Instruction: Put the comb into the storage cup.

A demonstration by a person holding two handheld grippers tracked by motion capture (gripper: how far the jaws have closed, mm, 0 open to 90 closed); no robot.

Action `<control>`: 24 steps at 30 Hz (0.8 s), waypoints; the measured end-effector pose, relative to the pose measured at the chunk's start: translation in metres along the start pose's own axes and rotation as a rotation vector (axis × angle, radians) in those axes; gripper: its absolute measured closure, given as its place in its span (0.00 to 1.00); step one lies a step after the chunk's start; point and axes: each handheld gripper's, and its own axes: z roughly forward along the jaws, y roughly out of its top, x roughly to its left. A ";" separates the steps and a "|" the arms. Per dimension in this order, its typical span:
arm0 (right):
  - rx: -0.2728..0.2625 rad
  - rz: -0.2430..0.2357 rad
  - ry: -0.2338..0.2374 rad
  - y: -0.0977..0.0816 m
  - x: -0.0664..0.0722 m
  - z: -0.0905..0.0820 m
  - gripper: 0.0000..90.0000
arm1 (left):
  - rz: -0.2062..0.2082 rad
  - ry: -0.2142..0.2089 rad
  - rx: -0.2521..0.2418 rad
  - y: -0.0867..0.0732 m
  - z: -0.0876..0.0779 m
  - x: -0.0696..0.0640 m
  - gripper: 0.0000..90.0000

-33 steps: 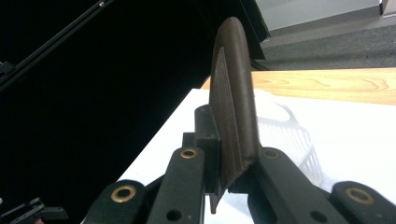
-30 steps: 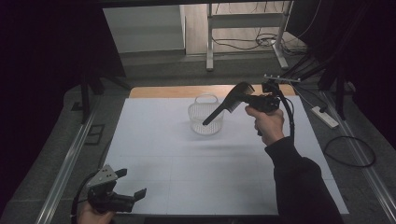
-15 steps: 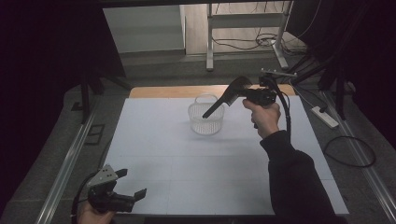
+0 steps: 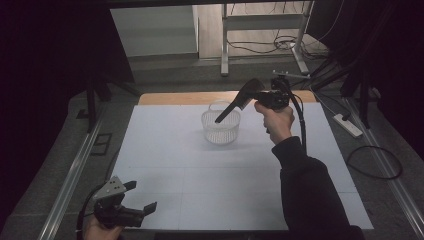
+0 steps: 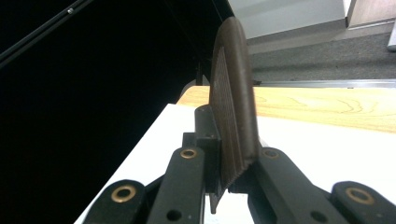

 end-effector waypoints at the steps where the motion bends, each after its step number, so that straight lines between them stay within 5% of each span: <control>1: 0.000 0.000 -0.003 0.000 0.000 0.001 0.95 | 0.000 0.000 0.000 0.000 0.000 0.000 0.00; 24: 0.042 -0.034 -0.066 -0.013 -0.006 0.031 0.95 | -0.009 0.000 0.000 0.000 0.000 0.001 0.00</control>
